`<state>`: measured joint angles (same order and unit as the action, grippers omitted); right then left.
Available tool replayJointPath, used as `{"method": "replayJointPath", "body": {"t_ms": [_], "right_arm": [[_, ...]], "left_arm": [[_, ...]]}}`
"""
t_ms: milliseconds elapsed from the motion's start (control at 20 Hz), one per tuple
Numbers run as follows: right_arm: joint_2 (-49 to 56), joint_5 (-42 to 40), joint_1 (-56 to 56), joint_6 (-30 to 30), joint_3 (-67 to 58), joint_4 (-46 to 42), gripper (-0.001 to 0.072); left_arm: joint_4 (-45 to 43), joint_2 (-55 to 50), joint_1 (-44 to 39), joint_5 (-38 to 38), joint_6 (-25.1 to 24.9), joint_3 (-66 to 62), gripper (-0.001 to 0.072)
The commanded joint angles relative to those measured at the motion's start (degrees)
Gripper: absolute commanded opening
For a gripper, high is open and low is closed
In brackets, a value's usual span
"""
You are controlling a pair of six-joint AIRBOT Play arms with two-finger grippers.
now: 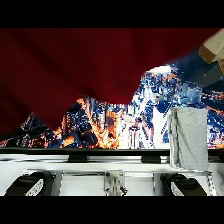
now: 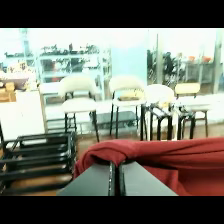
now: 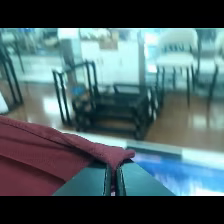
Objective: Fold the shirts.
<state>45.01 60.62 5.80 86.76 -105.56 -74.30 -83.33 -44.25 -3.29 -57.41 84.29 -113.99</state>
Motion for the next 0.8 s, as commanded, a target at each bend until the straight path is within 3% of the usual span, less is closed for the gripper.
{"method": "replayJointPath", "body": {"t_ms": [0, 250, 500, 750], "right_arm": [[3.50, 11.39, -0.02, 6.10, -0.37, -8.90, 0.0072], [22.38, 21.07, -0.02, 6.95, -0.37, -15.43, 0.0072], [46.58, 16.92, -0.02, 9.27, -0.37, -15.96, 0.0072], [58.84, 14.73, -0.04, 12.22, -0.37, -15.65, 0.0073]], "left_arm": [[-5.20, -1.62, 0.07, -0.74, 0.20, 4.20, 0.0030], [-5.81, -12.37, 0.09, -0.63, 0.22, 16.85, 0.0030], [-5.62, -31.06, 0.04, 0.46, 0.24, 21.31, 0.0030], [1.42, -46.36, 0.04, 1.07, 0.28, 21.31, 0.0032]]}}
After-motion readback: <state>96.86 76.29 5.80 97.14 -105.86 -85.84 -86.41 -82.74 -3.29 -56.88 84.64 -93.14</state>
